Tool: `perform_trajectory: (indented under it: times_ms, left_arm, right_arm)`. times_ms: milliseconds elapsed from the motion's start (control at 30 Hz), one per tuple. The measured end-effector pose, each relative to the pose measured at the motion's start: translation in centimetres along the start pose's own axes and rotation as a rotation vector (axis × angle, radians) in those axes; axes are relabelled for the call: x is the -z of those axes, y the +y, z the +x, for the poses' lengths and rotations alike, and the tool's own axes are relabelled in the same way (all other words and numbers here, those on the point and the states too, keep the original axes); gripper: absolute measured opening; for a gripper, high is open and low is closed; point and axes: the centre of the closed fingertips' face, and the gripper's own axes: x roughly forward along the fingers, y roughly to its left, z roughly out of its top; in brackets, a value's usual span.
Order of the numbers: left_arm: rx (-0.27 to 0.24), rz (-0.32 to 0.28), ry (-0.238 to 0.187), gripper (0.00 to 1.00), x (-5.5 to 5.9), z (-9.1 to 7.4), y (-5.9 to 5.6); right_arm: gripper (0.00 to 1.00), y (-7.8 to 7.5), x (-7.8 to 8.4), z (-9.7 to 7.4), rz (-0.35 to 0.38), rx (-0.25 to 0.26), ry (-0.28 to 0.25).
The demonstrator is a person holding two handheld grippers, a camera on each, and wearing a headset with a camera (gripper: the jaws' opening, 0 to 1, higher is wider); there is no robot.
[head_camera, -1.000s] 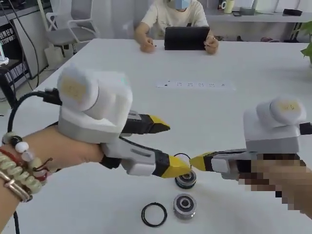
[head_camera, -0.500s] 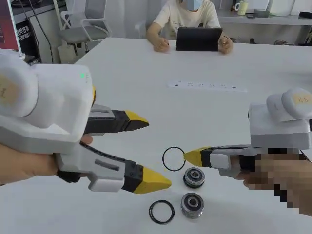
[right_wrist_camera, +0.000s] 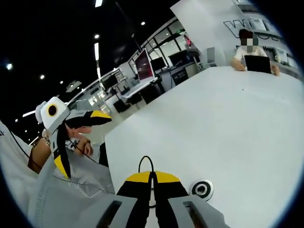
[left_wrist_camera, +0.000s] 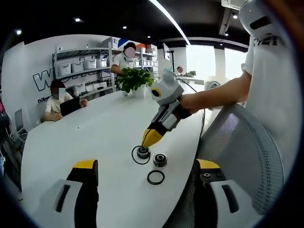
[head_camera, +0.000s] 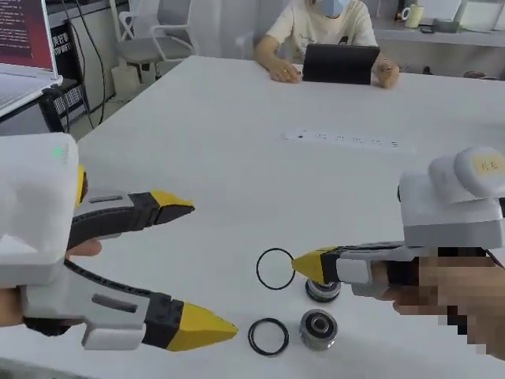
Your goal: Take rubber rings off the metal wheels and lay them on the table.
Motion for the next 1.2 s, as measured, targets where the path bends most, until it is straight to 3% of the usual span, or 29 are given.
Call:
perform_trajectory:
  times_ms: [167,267,433,533,767,867,1200]
  left_arm:
    - [-0.006,-0.041,0.007,0.83,1.2,-0.2,-0.3]
    - [-0.025,-0.022,0.052,0.84,2.1,-0.3,0.0]
    - [-0.032,-0.045,0.037,0.83,2.1,-0.5,0.1]
    - [-0.041,-0.050,0.052,0.82,2.7,-0.3,0.2]
    - [-0.004,-0.050,0.082,0.85,3.3,0.1,-0.6]
    - [0.017,-0.060,0.068,0.85,3.1,0.1,-1.1]
    - [0.023,-0.051,0.087,0.82,3.5,0.1,-1.3]
  right_arm:
    - [0.00,0.4,0.5,0.5,0.003,-0.021,0.024]
    - [0.00,0.7,1.1,0.9,0.001,-0.028,0.044]
    - [0.00,1.1,2.0,1.5,0.007,-0.042,0.080]
    - [0.00,1.2,2.9,2.0,0.020,-0.052,0.114]
    - [0.00,1.3,4.8,2.8,0.008,-0.045,0.199]
    - [0.00,1.1,5.6,3.0,0.009,-0.035,0.229]
    - [0.00,0.4,6.2,2.8,0.048,-0.007,0.253]
